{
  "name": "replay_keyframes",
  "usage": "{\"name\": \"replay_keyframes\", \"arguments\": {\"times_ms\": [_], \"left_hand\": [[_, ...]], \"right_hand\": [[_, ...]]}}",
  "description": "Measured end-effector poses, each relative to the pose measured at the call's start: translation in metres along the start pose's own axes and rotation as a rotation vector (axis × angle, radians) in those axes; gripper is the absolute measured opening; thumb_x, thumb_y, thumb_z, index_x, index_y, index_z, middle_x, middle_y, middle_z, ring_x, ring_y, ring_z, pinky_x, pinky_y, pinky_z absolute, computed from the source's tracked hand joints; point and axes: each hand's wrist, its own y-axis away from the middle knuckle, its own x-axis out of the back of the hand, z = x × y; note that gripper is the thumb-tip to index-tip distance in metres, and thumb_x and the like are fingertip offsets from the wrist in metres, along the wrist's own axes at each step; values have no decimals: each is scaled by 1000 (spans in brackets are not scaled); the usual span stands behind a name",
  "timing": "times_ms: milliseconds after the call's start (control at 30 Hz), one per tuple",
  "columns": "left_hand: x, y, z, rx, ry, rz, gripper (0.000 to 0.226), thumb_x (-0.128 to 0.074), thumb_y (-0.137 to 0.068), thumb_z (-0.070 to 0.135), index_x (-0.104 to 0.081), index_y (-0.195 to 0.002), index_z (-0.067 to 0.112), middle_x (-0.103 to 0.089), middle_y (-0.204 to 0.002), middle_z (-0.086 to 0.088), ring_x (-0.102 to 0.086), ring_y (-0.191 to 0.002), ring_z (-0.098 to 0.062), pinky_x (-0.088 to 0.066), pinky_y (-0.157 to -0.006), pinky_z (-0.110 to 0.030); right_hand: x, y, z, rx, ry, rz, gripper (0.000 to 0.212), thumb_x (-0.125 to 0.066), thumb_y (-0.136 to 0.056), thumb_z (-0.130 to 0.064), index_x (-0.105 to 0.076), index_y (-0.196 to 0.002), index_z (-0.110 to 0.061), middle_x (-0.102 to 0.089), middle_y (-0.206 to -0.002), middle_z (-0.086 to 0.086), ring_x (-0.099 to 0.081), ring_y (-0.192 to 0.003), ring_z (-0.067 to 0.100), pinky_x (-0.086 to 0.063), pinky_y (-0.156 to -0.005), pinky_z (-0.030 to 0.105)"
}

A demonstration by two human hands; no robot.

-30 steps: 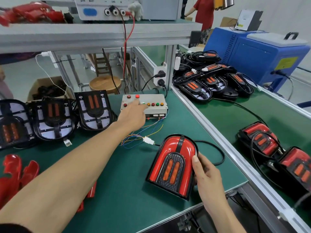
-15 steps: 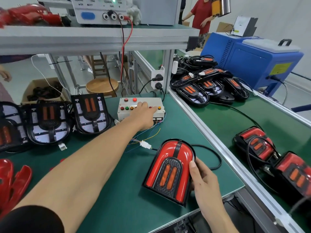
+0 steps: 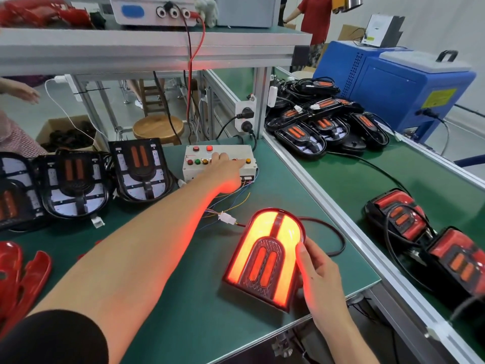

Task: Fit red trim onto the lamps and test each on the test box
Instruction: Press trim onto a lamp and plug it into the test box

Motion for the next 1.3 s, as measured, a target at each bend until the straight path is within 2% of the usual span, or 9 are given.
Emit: {"name": "replay_keyframes", "arguments": {"times_ms": [200,400,567,700,800,900,967,1167,1300], "left_hand": [[-3,-1,-1,13,7,1,78,-46,-90,12,-19,-161,30,-28,-153,-20,-16,-144,-41,-25,-116,-53],[-2,-2,-1,-4,-85,3,79,-49,-91,12,-18,-161,29,-29,-151,-20,-20,-141,-41,-29,-113,-55],[-2,-2,-2,-21,-87,-5,79,-48,-91,13,-16,-161,29,-28,-152,-22,-19,-141,-42,-28,-113,-55],[-2,5,-2,-39,-17,12,81,-47,-91,11,-14,-162,29,-31,-150,-19,-22,-140,-39,-32,-111,-51],[-3,21,-4,-89,112,146,62,-44,-98,13,-31,-158,25,-46,-142,-16,-35,-134,-34,-37,-107,-48],[2,46,-8,-192,252,275,28,-47,-103,22,-63,-126,19,-62,-117,-3,-56,-114,-25,-48,-93,-39],[4,70,-13,-299,313,211,16,-55,-100,26,-66,-111,20,-64,-105,6,-61,-101,-19,-50,-87,-36],[-3,112,-27,-538,-274,153,32,-64,-92,46,-62,-120,31,-61,-116,12,-49,-115,-12,-35,-94,-36],[-9,114,-31,-504,-360,192,26,-63,-93,36,-62,-119,29,-63,-116,11,-50,-114,-17,-26,-90,-33]], "right_hand": [[-2,2,-3,-12,-32,-22,28,-56,-90,-52,-73,-112,-46,-78,-106,-7,-74,-93,7,-54,-64,13],[-2,0,-2,1,-28,4,37,-54,-87,-51,-67,-121,-41,-76,-115,-10,-70,-113,11,-53,-105,47],[-2,1,-3,-6,-19,4,36,-53,-88,-51,-67,-120,-42,-77,-114,-11,-70,-111,9,-54,-103,41],[-2,1,-4,-45,-54,-4,43,-56,-91,-48,-69,-126,-26,-78,-111,-5,-73,-106,15,-59,-93,30],[-1,2,-5,-61,-39,-12,42,-56,-95,-45,-68,-128,-22,-78,-109,-4,-74,-102,13,-60,-92,33],[0,3,-6,-65,-29,-4,37,-58,-95,-46,-69,-125,-26,-79,-99,-2,-75,-85,10,-57,-63,20],[-1,5,-8,-71,-39,6,33,-59,-98,-43,-69,-124,-26,-79,-95,0,-73,-75,8,-52,-55,16],[-1,6,-9,-113,-34,41,36,-63,-93,-49,-69,-121,-27,-79,-89,-2,-66,-60,2,-48,-49,16],[1,4,-8,-127,-2,26,24,-69,-93,-45,-67,-114,-36,-74,-74,-1,-51,-51,11,-44,-46,26]]}}
